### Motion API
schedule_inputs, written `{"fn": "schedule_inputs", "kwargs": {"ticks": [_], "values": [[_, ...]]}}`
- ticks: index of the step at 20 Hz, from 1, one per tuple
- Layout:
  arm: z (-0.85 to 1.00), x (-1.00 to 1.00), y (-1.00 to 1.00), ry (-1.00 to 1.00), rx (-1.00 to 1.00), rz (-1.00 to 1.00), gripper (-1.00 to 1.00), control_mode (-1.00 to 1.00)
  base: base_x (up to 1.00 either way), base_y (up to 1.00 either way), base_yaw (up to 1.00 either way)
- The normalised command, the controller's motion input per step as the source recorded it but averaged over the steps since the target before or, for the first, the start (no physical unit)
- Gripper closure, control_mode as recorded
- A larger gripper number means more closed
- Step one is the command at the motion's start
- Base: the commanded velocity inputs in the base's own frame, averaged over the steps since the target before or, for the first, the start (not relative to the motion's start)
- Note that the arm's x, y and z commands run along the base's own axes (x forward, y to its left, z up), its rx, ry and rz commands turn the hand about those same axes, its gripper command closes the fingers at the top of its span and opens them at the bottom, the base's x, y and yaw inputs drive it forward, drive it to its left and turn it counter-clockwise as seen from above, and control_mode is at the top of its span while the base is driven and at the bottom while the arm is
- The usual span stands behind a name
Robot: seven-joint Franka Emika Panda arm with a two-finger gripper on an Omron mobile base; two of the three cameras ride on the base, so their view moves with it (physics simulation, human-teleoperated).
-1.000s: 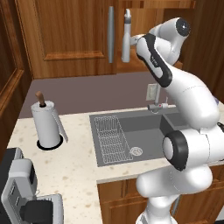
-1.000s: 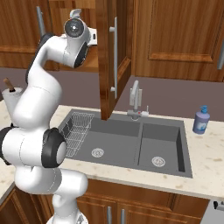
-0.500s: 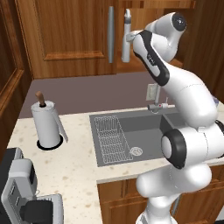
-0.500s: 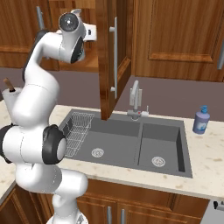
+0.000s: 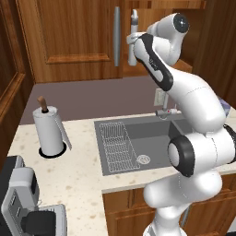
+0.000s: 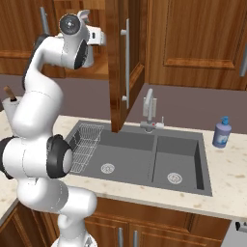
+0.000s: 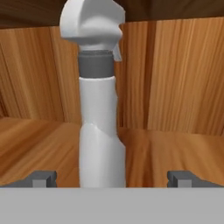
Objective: Open the cabinet. Pick the spray and place it next to the sink. Then close the cabinet.
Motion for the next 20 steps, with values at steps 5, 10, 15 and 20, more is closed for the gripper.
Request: {"fn": "schedule_inputs", "kwargs": {"ticks": [5,10,15,20], "values": [[-0.06,0.3,0.0,0.0,0.0,0.0,-1.0,-1.0,0.0,0.0,0.0],[-0.07,0.31,0.0,0.0,0.0,0.0,-1.0,-1.0,0.0,0.0,0.0],[-0.04,0.24,0.0,0.0,0.0,0.0,-1.0,-1.0,0.0,0.0,0.0],[-0.06,0.24,-0.02,0.0,0.0,0.0,1.0,-1.0,0.0,0.0,0.0]]}}
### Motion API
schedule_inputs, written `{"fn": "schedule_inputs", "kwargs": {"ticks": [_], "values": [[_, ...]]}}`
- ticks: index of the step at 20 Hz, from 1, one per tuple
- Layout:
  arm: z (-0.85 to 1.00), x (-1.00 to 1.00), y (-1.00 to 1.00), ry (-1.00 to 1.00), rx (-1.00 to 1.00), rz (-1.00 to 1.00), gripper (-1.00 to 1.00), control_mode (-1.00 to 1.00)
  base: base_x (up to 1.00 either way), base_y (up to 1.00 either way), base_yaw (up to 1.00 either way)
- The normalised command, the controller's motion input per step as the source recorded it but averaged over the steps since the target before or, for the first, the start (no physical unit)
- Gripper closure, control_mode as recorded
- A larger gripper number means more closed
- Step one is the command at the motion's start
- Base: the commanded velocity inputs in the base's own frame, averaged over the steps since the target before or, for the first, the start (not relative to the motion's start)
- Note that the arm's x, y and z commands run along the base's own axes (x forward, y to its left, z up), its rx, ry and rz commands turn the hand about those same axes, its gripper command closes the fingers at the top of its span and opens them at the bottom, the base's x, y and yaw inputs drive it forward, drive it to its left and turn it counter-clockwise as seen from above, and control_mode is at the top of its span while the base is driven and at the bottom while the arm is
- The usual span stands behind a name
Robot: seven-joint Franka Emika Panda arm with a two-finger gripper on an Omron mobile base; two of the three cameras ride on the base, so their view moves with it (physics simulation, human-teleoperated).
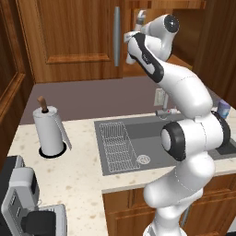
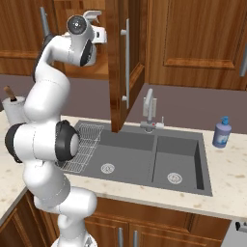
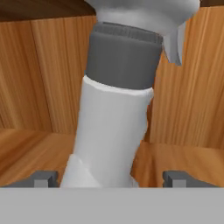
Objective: Open the cabinet. Pick the spray and place it next to the sink. Then close the cabinet.
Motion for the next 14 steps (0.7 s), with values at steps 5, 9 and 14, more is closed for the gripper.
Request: {"fn": "schedule_inputs", "kwargs": {"ticks": [5,9,14], "values": [[-0.07,0.05,-0.14,0.0,0.0,-0.02,1.0,-1.0,0.0,0.0,0.0],[-0.1,-0.06,-0.19,0.01,-0.02,-0.08,1.0,-1.0,0.0,0.0,0.0],[-0.18,-0.4,-0.17,0.0,-0.03,-0.08,1.0,-1.0,0.0,0.0,0.0]]}}
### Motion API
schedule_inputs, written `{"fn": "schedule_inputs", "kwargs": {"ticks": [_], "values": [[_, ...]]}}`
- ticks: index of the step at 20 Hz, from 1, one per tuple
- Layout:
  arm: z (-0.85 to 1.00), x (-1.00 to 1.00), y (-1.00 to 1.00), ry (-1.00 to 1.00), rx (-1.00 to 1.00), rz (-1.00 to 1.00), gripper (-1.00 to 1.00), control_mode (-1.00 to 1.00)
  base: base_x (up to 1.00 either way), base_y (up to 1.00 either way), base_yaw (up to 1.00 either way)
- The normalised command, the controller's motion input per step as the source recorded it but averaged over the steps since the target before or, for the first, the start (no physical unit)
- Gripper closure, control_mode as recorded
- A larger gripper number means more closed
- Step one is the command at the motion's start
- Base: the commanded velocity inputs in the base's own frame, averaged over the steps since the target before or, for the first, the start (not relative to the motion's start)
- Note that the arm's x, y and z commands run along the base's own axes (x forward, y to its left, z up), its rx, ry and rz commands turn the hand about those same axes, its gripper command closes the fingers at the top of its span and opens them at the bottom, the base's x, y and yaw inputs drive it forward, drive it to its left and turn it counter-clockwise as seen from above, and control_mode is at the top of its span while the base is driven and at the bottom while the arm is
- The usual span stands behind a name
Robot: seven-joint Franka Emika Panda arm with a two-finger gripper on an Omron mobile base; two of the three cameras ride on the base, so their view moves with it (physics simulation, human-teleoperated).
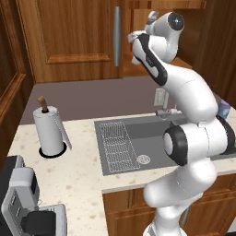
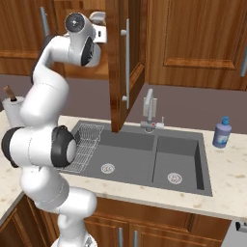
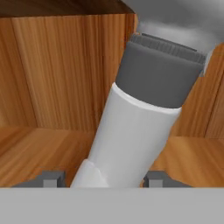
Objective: Open the cabinet. Pick the spray and place it next to the sink. Then close the cabinet.
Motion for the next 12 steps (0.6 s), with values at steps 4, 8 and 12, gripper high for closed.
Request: {"fn": "schedule_inputs", "kwargs": {"ticks": [4,8,12], "values": [[-0.02,-0.93,-0.24,-0.07,0.0,-0.01,1.0,-1.0,0.0,0.0,0.0],[-0.07,-1.0,-0.25,-0.13,0.0,0.0,1.0,-1.0,0.0,0.0,0.0],[-0.14,-1.0,-0.11,-0.07,-0.02,0.0,1.0,-1.0,0.0,0.0,0.0]]}}
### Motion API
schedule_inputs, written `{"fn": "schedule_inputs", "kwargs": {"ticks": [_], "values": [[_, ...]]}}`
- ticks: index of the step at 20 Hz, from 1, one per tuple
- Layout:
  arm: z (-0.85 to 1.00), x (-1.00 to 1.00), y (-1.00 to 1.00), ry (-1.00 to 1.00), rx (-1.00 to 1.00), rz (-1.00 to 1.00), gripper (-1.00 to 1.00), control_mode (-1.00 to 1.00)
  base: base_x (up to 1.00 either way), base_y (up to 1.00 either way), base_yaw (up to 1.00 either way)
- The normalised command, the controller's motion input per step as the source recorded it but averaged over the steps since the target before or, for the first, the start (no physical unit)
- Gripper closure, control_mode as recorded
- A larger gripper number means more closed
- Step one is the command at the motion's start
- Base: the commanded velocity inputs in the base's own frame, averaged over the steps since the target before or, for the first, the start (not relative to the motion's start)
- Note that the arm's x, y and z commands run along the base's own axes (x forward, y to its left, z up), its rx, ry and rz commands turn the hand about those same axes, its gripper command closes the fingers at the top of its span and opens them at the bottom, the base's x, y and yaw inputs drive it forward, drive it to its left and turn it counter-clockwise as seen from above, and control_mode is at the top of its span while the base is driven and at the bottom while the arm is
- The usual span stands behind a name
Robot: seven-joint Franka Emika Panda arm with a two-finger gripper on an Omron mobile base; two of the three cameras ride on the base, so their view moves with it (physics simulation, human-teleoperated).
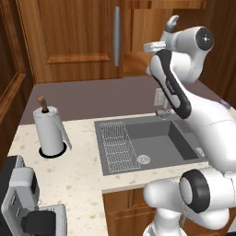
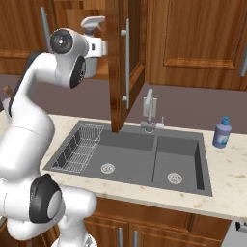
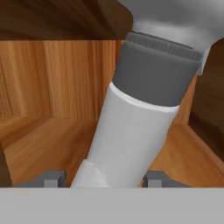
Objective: Open the cabinet. Pick the spray and place it next to the sink. Then close the cabinet.
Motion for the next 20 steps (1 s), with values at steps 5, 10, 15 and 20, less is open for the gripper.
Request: {"fn": "schedule_inputs", "kwargs": {"ticks": [5,10,15,20], "values": [[-0.16,-1.0,-0.09,-0.05,-0.06,-0.01,1.0,-1.0,0.0,0.0,0.0],[-0.16,-1.0,-0.07,-0.01,-0.11,-0.05,1.0,-1.0,0.0,0.0,0.0],[-0.22,-1.0,-0.12,0.03,-0.13,-0.13,1.0,-1.0,0.0,0.0,0.0],[-0.37,-1.0,-0.02,0.14,-0.14,-0.19,1.0,-1.0,0.0,0.0,0.0]]}}
